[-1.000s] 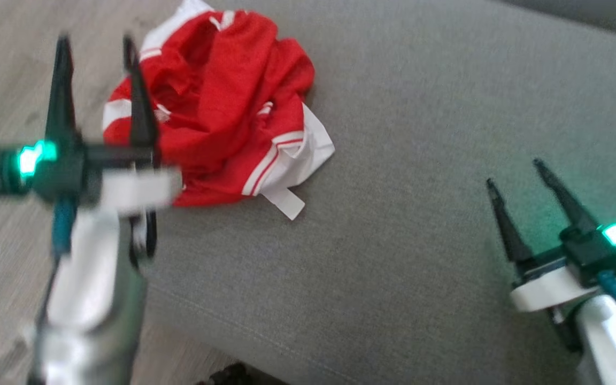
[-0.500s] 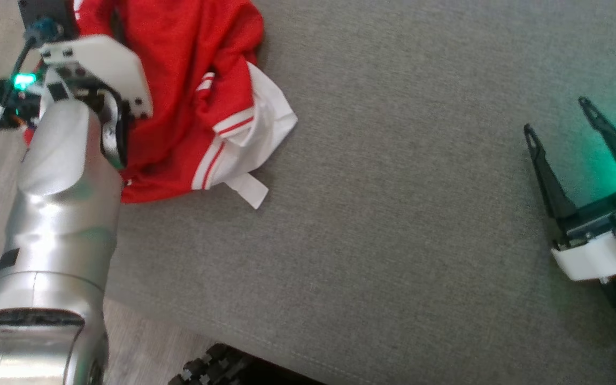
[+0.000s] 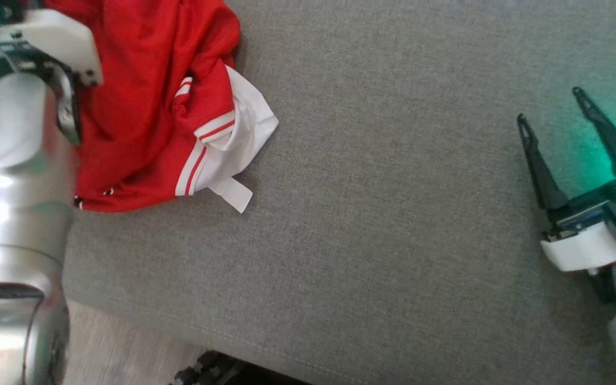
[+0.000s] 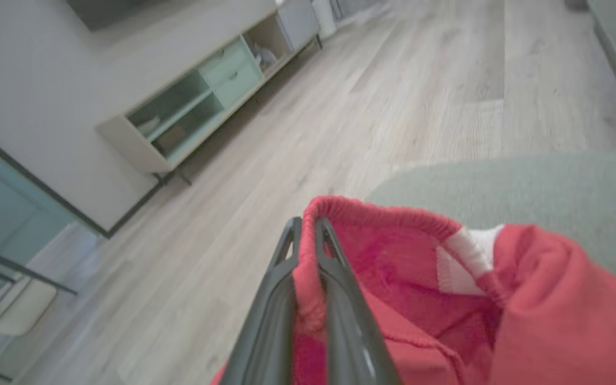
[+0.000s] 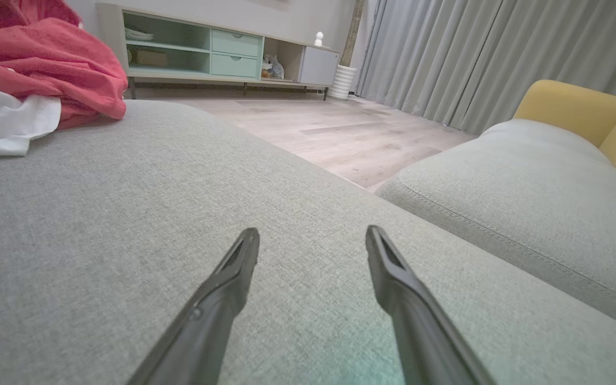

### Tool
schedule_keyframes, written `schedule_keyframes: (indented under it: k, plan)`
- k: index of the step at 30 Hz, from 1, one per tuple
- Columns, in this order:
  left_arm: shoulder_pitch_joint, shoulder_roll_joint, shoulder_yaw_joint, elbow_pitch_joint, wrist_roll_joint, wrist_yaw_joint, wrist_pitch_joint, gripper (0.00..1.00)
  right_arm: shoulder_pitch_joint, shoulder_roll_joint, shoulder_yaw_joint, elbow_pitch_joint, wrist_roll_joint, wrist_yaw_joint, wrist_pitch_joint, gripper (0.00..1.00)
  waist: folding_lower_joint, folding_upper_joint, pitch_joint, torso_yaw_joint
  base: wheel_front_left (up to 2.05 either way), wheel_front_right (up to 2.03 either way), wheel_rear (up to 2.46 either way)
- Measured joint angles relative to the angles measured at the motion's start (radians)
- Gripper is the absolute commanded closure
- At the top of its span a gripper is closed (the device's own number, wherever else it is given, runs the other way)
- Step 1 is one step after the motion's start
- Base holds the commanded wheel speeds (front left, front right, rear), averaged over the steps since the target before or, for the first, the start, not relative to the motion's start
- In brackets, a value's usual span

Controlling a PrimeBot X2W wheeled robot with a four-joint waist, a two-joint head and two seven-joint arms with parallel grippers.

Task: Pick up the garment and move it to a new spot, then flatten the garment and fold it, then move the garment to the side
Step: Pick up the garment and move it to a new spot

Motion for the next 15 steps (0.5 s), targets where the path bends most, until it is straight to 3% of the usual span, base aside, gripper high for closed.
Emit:
schedule_keyframes:
  k: [7,15]
  plan:
    - [-0.075,0.044,-0.068,-0.076,0.059,-0.017,-0.090,1.00,0.001,0.088,0.023,0.048,0.007,0.000,0.002,0.00,0.0000,0.0000,-0.090,-0.030,0.00,0.00,0.00]
    - [-0.173,0.063,-0.158,-0.244,0.110,-0.096,-0.096,1.00,0.006,0.190,0.019,0.072,0.009,0.000,0.002,0.00,-0.0002,0.0000,-0.192,-0.108,0.00,0.00,0.00]
